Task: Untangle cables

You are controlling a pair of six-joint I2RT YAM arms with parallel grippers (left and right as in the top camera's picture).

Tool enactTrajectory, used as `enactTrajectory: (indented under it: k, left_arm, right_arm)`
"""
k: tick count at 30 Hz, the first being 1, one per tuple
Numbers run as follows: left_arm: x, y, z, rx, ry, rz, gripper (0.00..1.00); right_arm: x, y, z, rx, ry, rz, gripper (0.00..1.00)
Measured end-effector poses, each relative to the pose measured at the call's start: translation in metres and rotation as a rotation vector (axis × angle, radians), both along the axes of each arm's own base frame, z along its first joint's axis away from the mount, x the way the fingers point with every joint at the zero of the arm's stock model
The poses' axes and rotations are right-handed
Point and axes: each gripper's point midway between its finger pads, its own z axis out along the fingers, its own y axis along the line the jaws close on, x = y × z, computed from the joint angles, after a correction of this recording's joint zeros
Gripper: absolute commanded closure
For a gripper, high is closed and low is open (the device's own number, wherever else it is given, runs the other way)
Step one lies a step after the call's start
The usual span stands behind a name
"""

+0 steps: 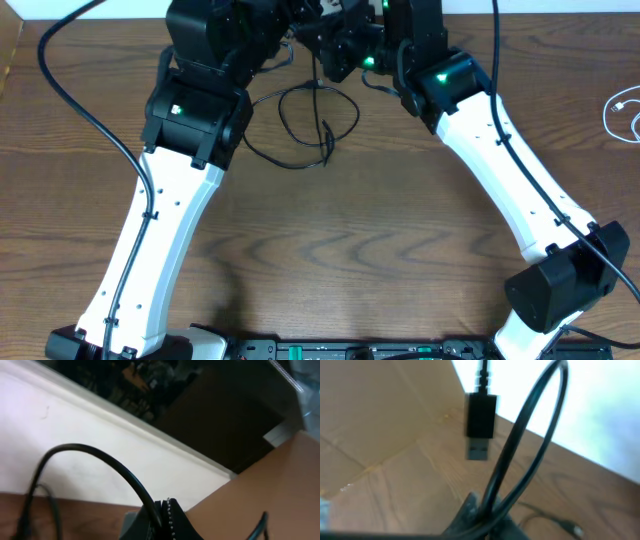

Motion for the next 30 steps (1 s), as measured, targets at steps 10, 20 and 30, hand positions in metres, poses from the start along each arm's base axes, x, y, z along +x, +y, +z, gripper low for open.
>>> enactTrajectory:
  k: [10, 20, 30]
  left_arm:
    - [0.005, 0.028, -0.054, 0.116, 0.192, 0.161, 0.6]
    - [-0.001, 0.065, -0.095, 0.237, 0.338, 0.346, 0.42]
    - [-0.008, 0.074, -0.11, 0.306, 0.393, 0.366, 0.41]
  right_arm:
    - [0.037, -0.081, -0.017, -0.022, 0.136, -0.229, 0.99]
    - [0.033, -0.203, 0.071, 0.069, 0.133, -0.473, 0.99]
    - [-0.011, -0.247, 0.169, 0.1, -0.045, -0.579, 0.99]
